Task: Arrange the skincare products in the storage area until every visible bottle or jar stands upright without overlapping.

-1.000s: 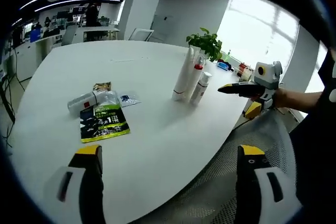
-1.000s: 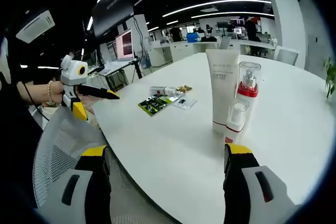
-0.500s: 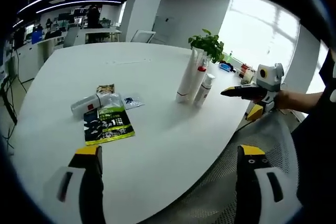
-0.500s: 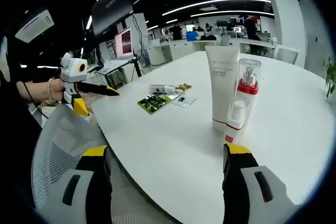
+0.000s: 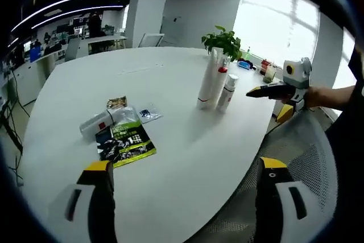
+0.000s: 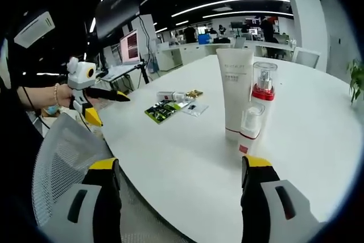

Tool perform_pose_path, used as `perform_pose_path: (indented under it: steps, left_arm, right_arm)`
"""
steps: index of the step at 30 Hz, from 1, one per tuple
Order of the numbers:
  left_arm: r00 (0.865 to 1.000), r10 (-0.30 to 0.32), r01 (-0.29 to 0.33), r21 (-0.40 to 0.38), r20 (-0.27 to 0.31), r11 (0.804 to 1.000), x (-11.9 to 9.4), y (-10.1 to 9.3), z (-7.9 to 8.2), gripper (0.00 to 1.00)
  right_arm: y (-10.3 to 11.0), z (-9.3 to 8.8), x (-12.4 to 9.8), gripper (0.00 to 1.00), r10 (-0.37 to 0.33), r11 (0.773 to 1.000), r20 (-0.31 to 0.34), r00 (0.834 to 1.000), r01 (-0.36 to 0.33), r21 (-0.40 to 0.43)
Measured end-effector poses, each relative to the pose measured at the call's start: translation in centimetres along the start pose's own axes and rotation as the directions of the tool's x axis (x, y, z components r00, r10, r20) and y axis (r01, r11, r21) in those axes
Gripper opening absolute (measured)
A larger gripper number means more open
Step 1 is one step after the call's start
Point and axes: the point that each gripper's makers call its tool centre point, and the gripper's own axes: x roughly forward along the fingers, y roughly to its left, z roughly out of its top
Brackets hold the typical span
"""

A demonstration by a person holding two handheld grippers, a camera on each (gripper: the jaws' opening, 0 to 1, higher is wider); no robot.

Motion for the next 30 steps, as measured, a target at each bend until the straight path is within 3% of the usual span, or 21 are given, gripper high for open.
perform_pose_path:
  steps: [10, 22, 30]
  left_arm:
    - [0.999, -0.005, 0.006, 0.020, -0.045, 1.000, 1.6, 3.1, 0.3, 0.98]
    - [0.995, -0.019, 0.024, 0.056, -0.099, 0.998, 3.1, 5.4, 1.0, 0.91]
    - [0.990, -0.022, 0.033, 0.077, -0.140, 0.996, 3.9, 8.5, 1.0, 0.89]
  right_arm:
    - [-0.4, 0.1, 0.0, 0.89, -0.018, 1.000, 0.005, 1.000, 0.018, 0.012]
    - [-0.5, -0.5, 0.1, 0.88, -0.029, 0.999, -0.029, 0.999, 0.030, 0.017]
    - [-0.3, -0.9, 0.4, 0.90, -0.014, 1.000, -0.047, 0.999, 0.016, 0.026]
